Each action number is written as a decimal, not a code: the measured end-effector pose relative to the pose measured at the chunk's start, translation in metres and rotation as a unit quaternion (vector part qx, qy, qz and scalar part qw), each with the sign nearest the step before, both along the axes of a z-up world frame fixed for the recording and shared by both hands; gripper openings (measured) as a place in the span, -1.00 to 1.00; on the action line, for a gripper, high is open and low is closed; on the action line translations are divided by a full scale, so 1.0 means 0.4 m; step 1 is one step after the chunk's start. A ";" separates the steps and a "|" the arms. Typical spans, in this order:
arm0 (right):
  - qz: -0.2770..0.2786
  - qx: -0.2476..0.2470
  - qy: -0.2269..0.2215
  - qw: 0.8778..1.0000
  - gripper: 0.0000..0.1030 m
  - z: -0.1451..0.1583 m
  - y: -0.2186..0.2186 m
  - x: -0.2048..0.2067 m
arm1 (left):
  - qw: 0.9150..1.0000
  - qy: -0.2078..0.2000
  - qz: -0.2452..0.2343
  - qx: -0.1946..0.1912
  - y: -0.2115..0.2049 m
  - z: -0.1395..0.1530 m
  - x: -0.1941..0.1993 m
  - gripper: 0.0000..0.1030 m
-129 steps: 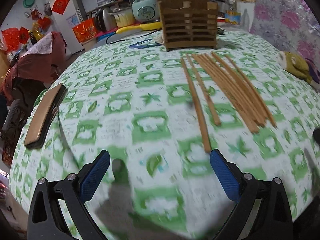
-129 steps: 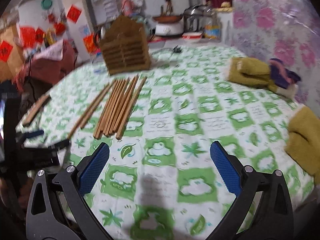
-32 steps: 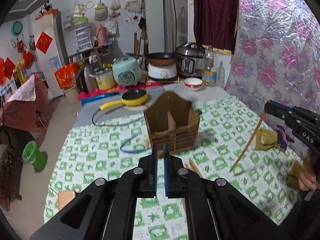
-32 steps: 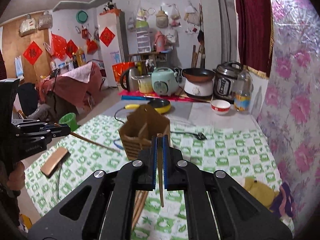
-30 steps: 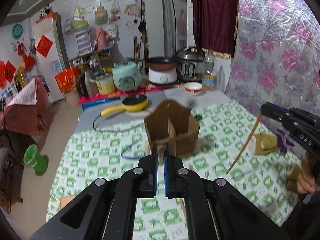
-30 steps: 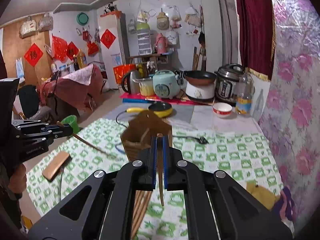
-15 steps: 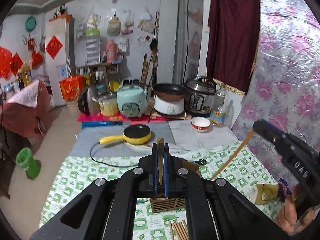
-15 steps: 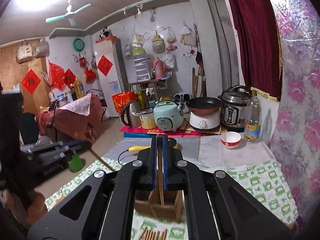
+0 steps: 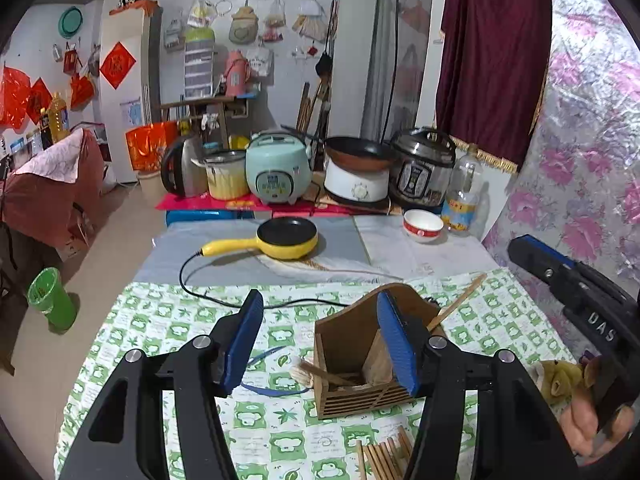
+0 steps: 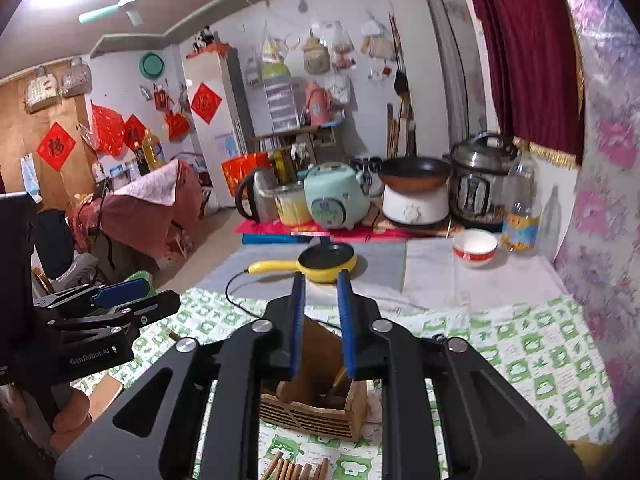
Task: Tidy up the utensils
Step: 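Open the left tool over the holder while the right tool releases its chopstick, then move both open tools back down to the loose chopsticks, then close the left tool on a chopstick while the right tool grasps another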
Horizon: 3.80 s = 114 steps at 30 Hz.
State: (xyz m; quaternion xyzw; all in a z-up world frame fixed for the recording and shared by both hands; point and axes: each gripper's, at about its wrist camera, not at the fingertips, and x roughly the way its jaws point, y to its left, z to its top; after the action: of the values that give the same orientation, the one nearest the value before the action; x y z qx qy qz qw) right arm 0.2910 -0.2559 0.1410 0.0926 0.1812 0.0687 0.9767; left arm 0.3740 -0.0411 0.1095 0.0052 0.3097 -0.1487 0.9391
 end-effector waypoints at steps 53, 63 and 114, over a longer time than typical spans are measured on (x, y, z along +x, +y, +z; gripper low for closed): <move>-0.008 0.026 0.157 0.987 0.89 -0.568 -0.036 -0.392 | 0.973 0.174 -0.090 0.124 -0.012 -0.532 -0.443 0.89; 0.020 -0.033 0.211 0.977 0.89 -0.596 -0.014 -0.404 | 0.970 0.208 -0.065 0.104 0.026 -0.553 -0.409 0.92; 0.067 -0.067 0.259 0.961 -0.02 -0.632 0.057 -0.370 | 0.973 0.186 -0.102 0.093 -0.011 -0.527 -0.475 -0.10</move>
State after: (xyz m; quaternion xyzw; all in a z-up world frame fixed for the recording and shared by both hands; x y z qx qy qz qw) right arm 0.1430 -0.2330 -0.1117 0.0293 0.4375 0.0956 0.8936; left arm 0.1838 -0.0456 -0.1011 0.0964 0.4892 -0.2126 0.8403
